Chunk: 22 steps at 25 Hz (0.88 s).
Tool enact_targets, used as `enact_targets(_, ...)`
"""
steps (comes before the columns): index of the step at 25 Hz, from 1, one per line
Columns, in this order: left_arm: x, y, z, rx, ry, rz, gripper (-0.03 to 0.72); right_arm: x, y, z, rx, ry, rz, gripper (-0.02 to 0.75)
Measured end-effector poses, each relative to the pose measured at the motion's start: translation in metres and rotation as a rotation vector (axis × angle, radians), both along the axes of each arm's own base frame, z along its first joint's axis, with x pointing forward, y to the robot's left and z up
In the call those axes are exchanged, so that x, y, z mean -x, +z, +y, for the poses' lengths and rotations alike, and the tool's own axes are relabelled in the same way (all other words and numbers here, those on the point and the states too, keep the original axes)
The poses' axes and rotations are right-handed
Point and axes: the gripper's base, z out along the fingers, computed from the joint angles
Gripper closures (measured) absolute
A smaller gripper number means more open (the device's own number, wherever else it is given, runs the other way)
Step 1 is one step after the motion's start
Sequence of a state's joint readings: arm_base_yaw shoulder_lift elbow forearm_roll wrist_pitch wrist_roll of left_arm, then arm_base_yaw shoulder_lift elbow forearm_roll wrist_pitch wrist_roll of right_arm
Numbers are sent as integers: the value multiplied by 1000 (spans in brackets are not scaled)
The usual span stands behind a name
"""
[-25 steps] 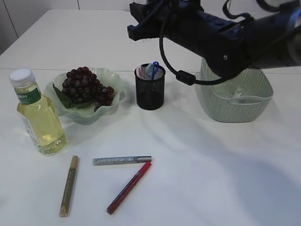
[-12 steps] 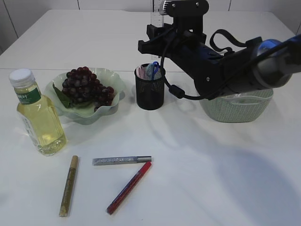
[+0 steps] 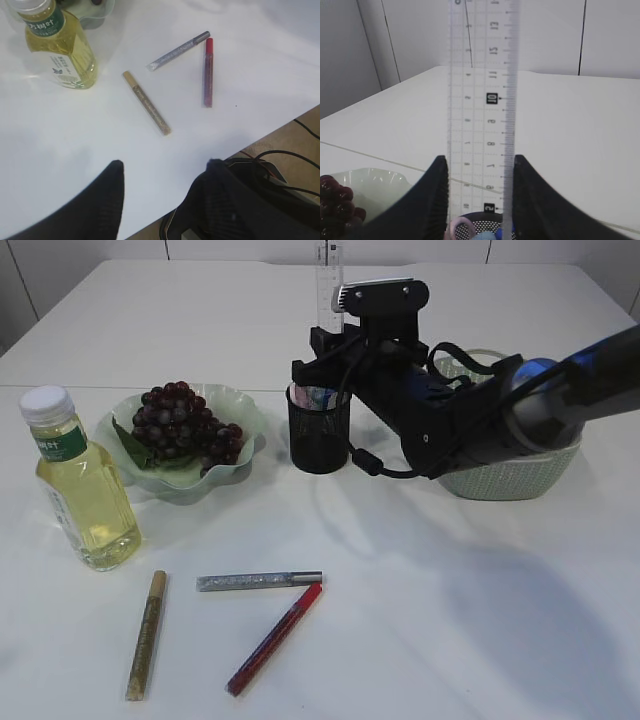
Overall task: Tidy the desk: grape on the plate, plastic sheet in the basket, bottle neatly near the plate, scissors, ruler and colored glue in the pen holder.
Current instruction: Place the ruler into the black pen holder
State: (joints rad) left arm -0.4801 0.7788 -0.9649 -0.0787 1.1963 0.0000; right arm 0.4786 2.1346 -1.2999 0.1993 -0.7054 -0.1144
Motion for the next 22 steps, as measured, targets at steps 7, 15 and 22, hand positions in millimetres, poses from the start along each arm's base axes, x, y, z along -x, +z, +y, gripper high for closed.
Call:
enact_targets(7, -1, 1, 1, -8, 5, -18, 309, -10, -2, 5, -16, -6, -47, 447)
enact_targets(15, -3, 2, 1, -5, 9, -41, 309, -15, -10, 7, 27, -5, -57, 447)
enact_targets(22, -5, 3, 0, 7, 11, -68, 309, -16, -13, 7, 45, -6, -58, 447)
